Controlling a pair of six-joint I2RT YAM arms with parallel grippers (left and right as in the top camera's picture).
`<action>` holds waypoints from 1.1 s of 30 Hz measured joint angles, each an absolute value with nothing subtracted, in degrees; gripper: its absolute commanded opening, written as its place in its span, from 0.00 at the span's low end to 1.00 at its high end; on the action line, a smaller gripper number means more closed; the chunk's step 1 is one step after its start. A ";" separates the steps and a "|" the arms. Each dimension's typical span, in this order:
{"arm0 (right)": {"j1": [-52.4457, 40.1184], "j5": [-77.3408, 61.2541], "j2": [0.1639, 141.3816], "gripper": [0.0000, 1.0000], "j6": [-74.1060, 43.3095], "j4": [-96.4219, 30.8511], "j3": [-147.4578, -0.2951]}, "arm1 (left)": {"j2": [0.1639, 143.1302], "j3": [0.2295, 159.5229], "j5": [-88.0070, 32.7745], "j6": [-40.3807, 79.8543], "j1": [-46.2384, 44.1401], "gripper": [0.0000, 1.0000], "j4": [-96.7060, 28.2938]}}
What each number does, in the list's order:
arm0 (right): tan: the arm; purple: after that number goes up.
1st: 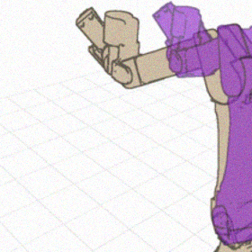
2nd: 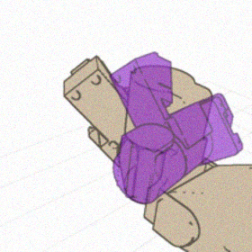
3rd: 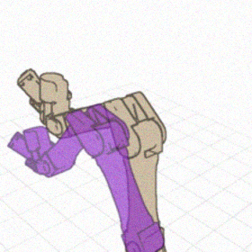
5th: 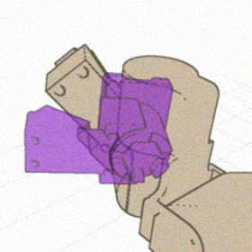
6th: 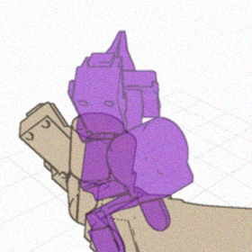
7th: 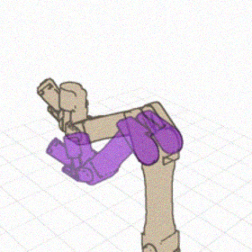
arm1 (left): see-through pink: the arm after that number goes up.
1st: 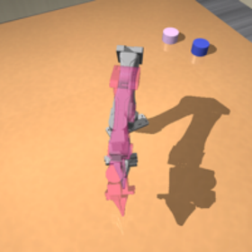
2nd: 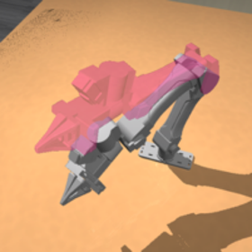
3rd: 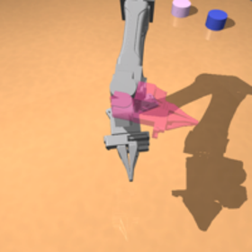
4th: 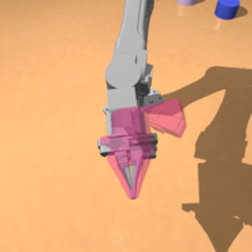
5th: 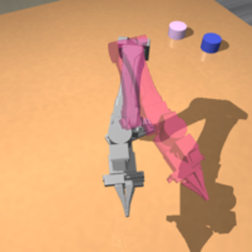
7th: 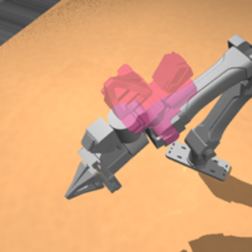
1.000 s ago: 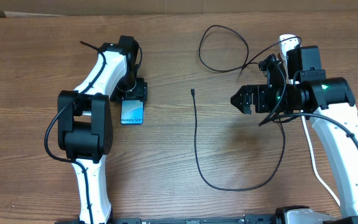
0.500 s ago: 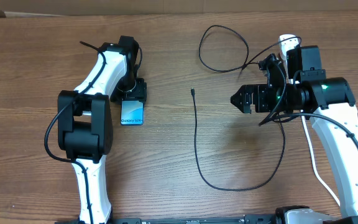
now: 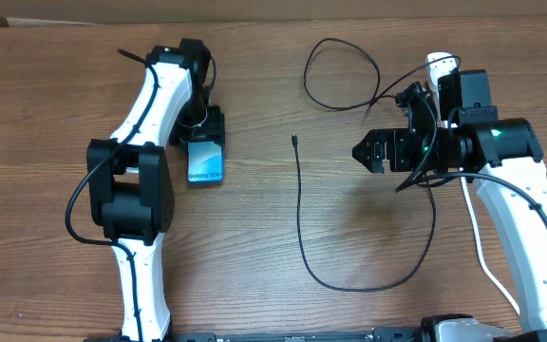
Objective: Plug charger to phone and switch on socket
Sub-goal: 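Lower the left gripper and grasp the phone's bottom edge, then lift the phone upright with the left gripper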
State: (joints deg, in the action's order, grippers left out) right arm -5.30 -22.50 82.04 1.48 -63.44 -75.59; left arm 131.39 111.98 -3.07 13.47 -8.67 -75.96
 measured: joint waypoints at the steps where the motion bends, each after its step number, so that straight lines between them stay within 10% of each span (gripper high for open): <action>1: -5.30 -22.52 82.04 1.00 1.50 -63.42 -75.59 | 131.39 112.62 -3.68 13.69 -8.67 0.51 -76.73; 14: -5.30 -22.55 82.04 1.00 1.48 -63.48 -75.59 | 131.39 114.76 -17.34 17.06 -8.67 0.44 -80.36; 25: -5.30 -22.52 82.04 1.00 1.45 -63.57 -75.59 | 131.39 114.76 -34.72 20.16 -8.49 0.04 -81.08; 33: -5.30 -22.55 82.04 1.00 1.48 -63.61 -75.59 | 131.39 114.76 -38.70 27.49 -8.49 0.04 -83.94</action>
